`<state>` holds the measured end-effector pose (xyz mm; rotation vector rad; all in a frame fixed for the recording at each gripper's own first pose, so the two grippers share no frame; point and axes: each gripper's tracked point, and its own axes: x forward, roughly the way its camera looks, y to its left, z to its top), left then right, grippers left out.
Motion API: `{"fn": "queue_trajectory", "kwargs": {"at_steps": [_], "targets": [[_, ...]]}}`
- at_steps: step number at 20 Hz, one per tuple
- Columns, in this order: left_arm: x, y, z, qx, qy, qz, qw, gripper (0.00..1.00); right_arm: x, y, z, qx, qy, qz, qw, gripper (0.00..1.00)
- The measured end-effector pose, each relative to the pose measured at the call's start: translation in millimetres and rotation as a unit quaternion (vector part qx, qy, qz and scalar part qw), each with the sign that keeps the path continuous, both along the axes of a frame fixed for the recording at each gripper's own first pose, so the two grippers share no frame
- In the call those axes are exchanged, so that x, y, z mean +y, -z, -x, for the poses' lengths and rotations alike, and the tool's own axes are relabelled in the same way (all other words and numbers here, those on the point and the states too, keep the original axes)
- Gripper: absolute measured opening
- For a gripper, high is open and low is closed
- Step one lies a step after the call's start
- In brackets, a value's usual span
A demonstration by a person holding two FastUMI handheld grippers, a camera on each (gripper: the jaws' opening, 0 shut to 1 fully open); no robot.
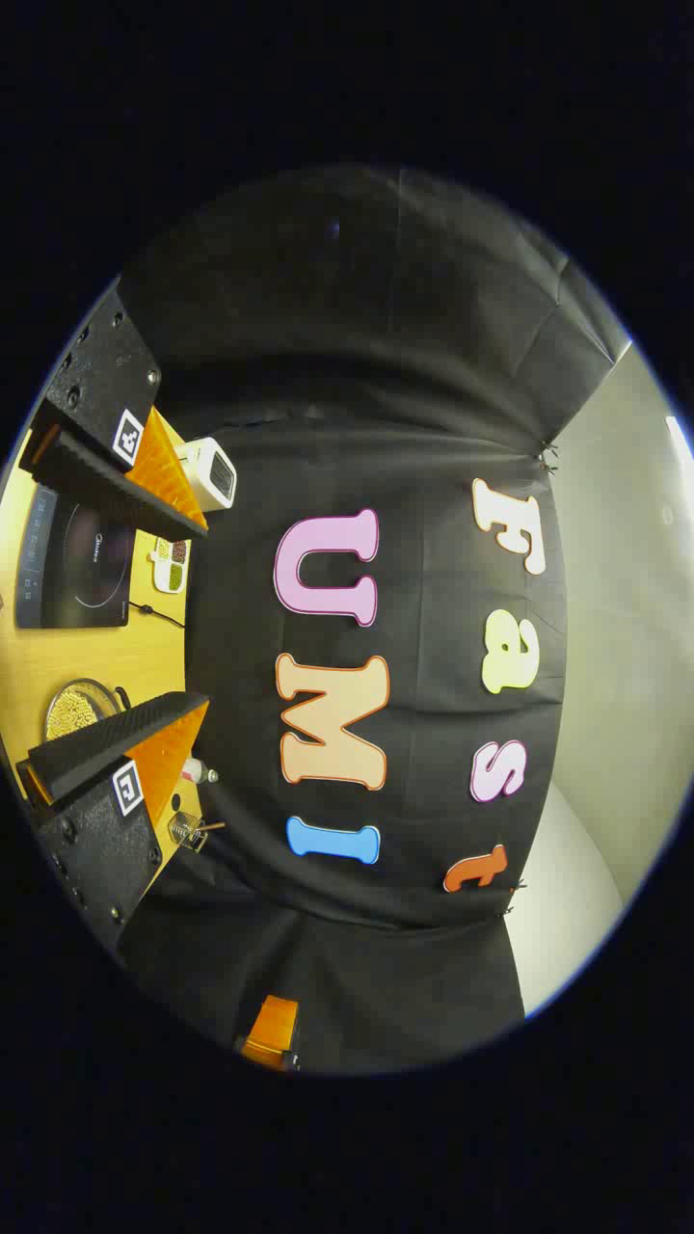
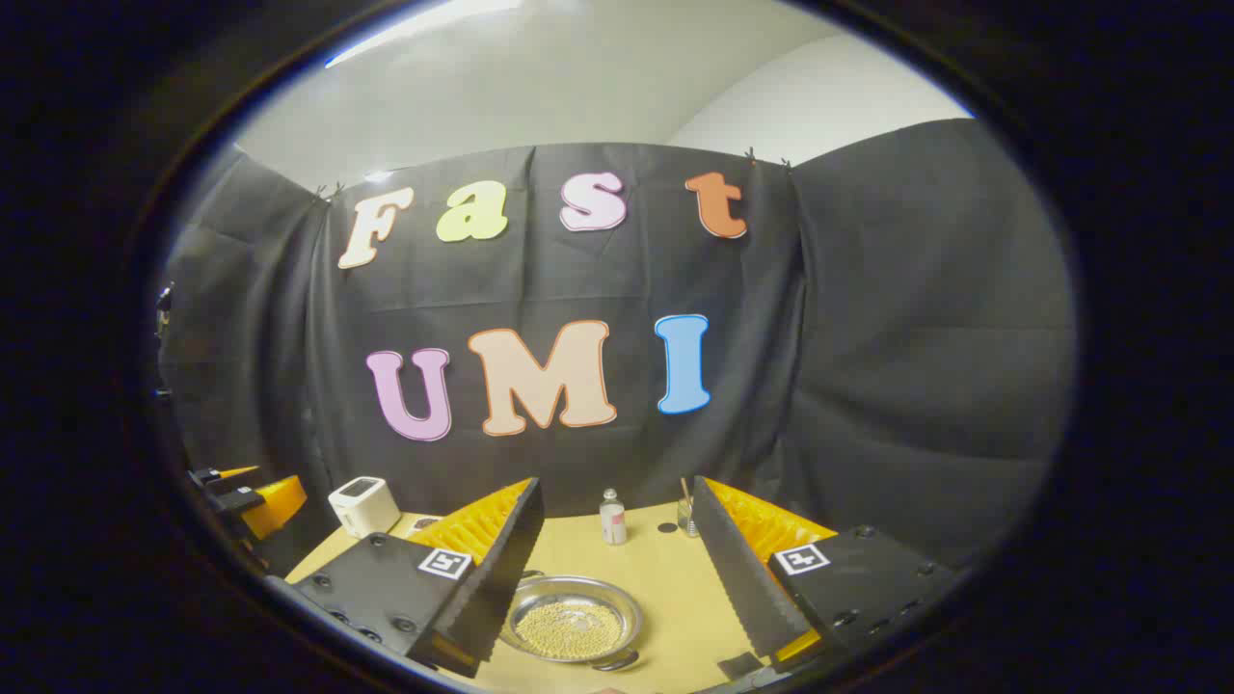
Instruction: First push the handle of the pot to place it horizontally, then grasp the pot with both hands and set it on the induction cooktop.
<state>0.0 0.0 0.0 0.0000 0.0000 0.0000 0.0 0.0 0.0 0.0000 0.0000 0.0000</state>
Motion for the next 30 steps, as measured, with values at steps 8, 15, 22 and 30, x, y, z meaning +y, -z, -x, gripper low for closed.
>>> {"fn": "queue_trajectory", "kwargs": {"at_steps": [8,15,22,30], "targets": [[15,10,15,0.008,0.004,0.004,1.0,0.92,13,11,21,0.005,0.004,0.008,1.0,0.93],[27,14,27,0.01,0.007,0.006,1.0,0.95,27,15,34,0.007,0.0,-0.007,1.0,0.93],[50,23,33,0.014,-0.011,0.017,1.0,0.95,44,20,38,0.017,-0.018,-0.011,1.0,0.93],[53,18,34,0.009,-0.014,0.005,1.0,0.95,58,18,35,0.014,-0.037,-0.012,0.999,0.81]]}}
